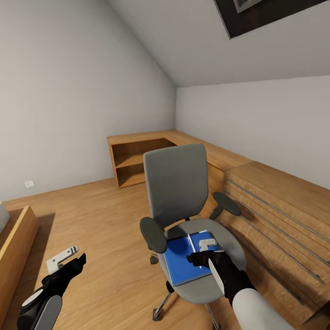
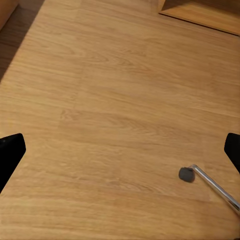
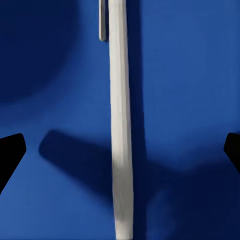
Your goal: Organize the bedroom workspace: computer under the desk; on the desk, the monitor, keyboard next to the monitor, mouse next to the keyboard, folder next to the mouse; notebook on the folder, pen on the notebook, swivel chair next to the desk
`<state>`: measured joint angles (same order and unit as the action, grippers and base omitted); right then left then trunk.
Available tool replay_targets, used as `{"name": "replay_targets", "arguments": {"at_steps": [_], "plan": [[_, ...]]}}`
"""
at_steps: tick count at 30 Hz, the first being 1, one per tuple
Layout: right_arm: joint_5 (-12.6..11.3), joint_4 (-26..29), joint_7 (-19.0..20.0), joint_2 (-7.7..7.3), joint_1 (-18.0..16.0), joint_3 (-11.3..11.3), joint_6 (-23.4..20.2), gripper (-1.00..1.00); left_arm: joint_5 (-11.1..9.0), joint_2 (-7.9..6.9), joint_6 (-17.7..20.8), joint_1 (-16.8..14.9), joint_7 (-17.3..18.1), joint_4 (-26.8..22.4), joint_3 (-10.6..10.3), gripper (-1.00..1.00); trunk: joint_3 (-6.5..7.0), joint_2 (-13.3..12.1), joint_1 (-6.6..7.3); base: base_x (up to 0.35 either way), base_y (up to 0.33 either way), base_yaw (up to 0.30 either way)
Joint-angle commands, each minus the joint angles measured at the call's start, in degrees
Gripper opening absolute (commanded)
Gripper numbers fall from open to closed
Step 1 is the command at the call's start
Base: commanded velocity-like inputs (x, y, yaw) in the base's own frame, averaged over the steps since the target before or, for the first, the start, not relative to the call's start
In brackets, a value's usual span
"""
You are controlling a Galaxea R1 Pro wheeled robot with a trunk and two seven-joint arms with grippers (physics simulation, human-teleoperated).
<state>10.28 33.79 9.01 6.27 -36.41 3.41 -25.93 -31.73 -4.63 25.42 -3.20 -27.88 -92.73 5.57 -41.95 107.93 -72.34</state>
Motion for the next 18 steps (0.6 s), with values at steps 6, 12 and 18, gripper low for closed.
{"name": "replay_targets", "arguments": {"at_steps": [6, 12, 18], "plan": [[0.4, 0.0, 0.4, 0.06, 0.0, 0.4, -0.3, 1.0, -0.6, -0.03, 0.2, 0.0, -0.4, -0.1, 0.0, 1.0, -0.07, 0.0, 0.0, 0.0, 0.0, 0.0], [0.4, 0.0, 0.4, 0.12, 0.0, 0.4, -0.3, -1.0, -0.6, -0.03, 0.2, 0.0, -0.4, -0.1, 0.0, 1.0, -0.07, 0.0, 0.0, 0.0, 0.0, 0.0], [0.4, 0.0, 0.4, 0.07, 0.0, 0.4, -0.3, -1.0, -0.5, -0.03, 0.2, 0.0, -0.4, -0.1, 0.0, 1.0, -0.07, 0.0, 0.0, 0.0, 0.0, 0.0]]}}
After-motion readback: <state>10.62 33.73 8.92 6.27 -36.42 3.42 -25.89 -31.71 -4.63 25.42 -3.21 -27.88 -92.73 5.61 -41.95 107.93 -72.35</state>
